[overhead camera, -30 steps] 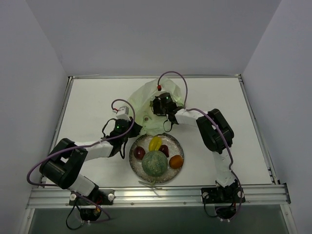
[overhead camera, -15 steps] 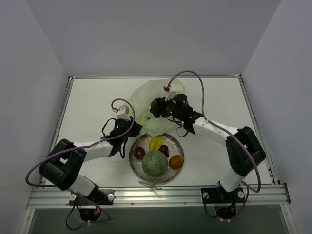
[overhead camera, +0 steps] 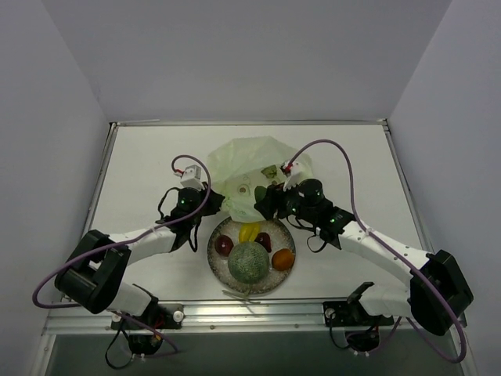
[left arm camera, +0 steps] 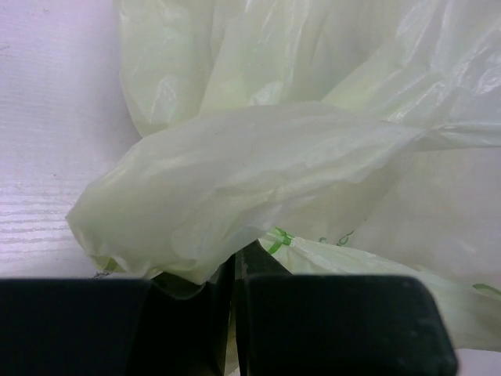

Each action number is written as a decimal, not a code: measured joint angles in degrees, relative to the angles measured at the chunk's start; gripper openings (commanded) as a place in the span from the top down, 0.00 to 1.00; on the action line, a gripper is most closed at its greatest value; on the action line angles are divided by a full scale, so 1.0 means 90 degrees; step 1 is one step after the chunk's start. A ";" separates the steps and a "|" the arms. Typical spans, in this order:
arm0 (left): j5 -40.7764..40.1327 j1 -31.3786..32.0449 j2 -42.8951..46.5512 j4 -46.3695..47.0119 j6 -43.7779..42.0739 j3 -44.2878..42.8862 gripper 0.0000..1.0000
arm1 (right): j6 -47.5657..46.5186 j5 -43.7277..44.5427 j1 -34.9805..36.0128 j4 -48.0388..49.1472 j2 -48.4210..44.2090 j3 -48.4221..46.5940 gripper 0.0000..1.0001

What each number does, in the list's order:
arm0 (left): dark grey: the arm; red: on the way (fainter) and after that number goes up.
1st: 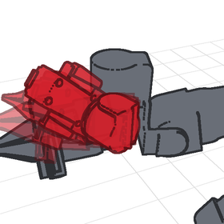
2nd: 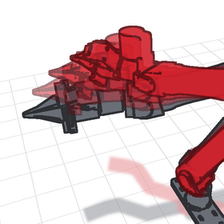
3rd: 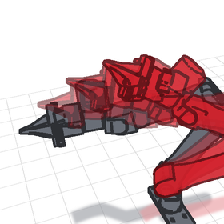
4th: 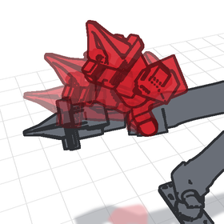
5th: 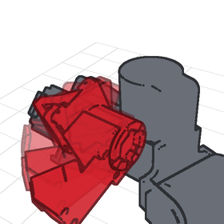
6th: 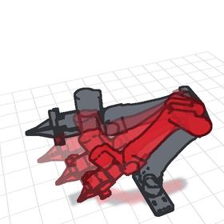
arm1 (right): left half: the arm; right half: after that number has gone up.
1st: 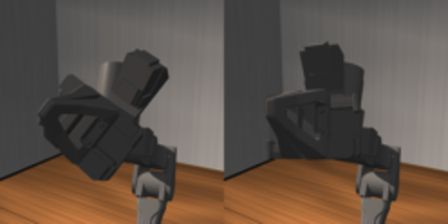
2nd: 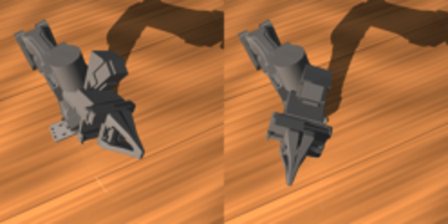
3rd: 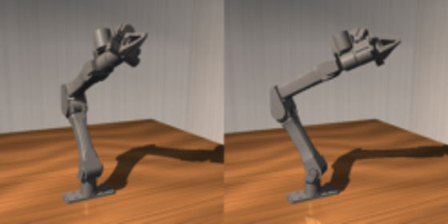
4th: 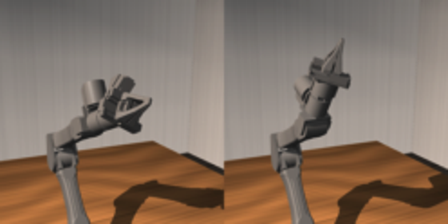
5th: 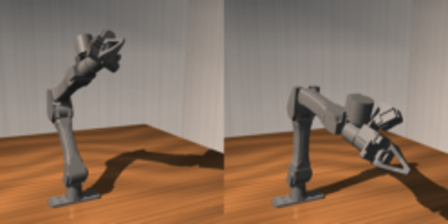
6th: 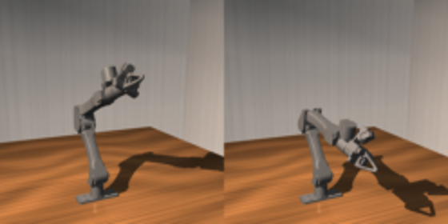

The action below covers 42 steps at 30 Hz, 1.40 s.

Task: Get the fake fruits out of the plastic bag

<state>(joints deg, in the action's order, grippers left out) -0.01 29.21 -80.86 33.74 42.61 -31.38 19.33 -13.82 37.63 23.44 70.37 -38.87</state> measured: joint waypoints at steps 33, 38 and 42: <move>0.0262 -0.0095 -0.0197 0.0189 0.0126 0.0029 0.98 | 0.0172 0.1100 0.1404 -0.0962 -0.1464 -0.0233 0.71; 0.0211 -0.0134 0.0078 0.0165 0.0119 0.0036 0.98 | 0.0721 0.1914 0.1394 -0.1355 -0.1780 0.0794 0.72; 0.0165 -0.0136 0.0153 0.0165 0.0114 0.0036 0.98 | 0.0886 0.2302 0.1394 -0.1637 -0.1280 0.0952 0.72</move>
<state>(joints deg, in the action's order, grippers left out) 1.48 27.99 -79.48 35.22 43.64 -31.05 27.31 6.90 50.17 8.71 58.85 -30.30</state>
